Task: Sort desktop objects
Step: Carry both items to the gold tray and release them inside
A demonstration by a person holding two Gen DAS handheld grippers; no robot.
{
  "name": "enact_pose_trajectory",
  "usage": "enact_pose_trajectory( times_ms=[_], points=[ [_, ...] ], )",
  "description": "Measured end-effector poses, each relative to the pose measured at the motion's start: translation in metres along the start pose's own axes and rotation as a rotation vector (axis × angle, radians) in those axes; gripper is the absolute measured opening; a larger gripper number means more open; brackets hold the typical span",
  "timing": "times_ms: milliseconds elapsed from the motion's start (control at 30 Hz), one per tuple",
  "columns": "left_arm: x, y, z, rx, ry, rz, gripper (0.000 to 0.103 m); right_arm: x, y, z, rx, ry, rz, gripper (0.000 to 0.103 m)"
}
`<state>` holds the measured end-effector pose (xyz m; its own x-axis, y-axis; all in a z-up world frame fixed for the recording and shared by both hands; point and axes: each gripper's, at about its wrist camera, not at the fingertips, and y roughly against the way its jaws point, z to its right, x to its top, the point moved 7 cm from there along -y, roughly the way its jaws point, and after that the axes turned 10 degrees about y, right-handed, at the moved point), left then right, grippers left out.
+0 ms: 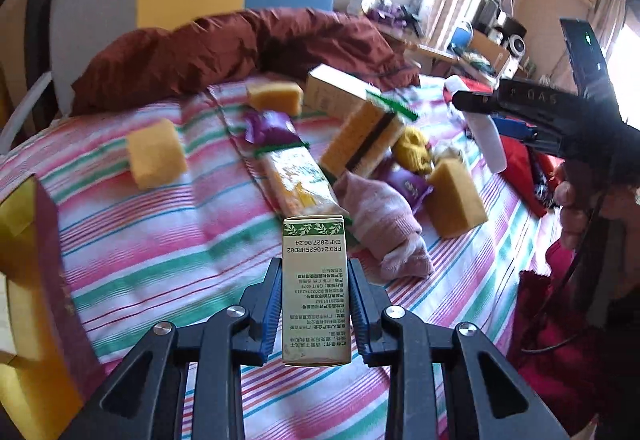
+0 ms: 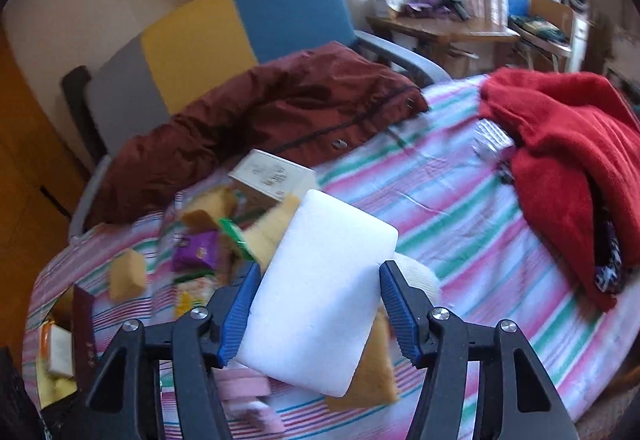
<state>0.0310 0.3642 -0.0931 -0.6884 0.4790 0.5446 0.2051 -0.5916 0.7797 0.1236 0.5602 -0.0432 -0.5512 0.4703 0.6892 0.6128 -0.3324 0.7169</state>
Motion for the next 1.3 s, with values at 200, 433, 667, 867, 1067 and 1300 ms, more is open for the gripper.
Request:
enact_pose_trajectory(
  times_ms=[200,433,667,867,1067,1300],
  points=[
    [0.000,0.039,-0.038,0.042,0.070,0.056,0.030,0.000,0.009,-0.057,0.163,0.171,0.042,0.062],
    [-0.011,0.090,-0.108,0.134,0.191,0.121,0.030,-0.025,0.009,-0.122,0.283,0.332,-0.040,0.062],
    [-0.036,0.134,-0.188,0.247,0.328,0.172,0.030,-0.038,0.027,-0.201,0.434,0.394,-0.082,0.062],
    [-0.069,0.161,-0.252,0.357,0.424,0.181,0.030,-0.061,0.048,-0.295,0.588,0.521,-0.107,0.062],
    [-0.095,0.173,-0.298,0.422,0.495,0.171,0.030,-0.100,0.048,-0.378,0.690,0.623,-0.178,0.062],
    [-0.115,0.174,-0.319,0.452,0.541,0.158,0.034,-0.129,0.022,-0.425,0.698,0.630,-0.274,0.063]
  ],
)
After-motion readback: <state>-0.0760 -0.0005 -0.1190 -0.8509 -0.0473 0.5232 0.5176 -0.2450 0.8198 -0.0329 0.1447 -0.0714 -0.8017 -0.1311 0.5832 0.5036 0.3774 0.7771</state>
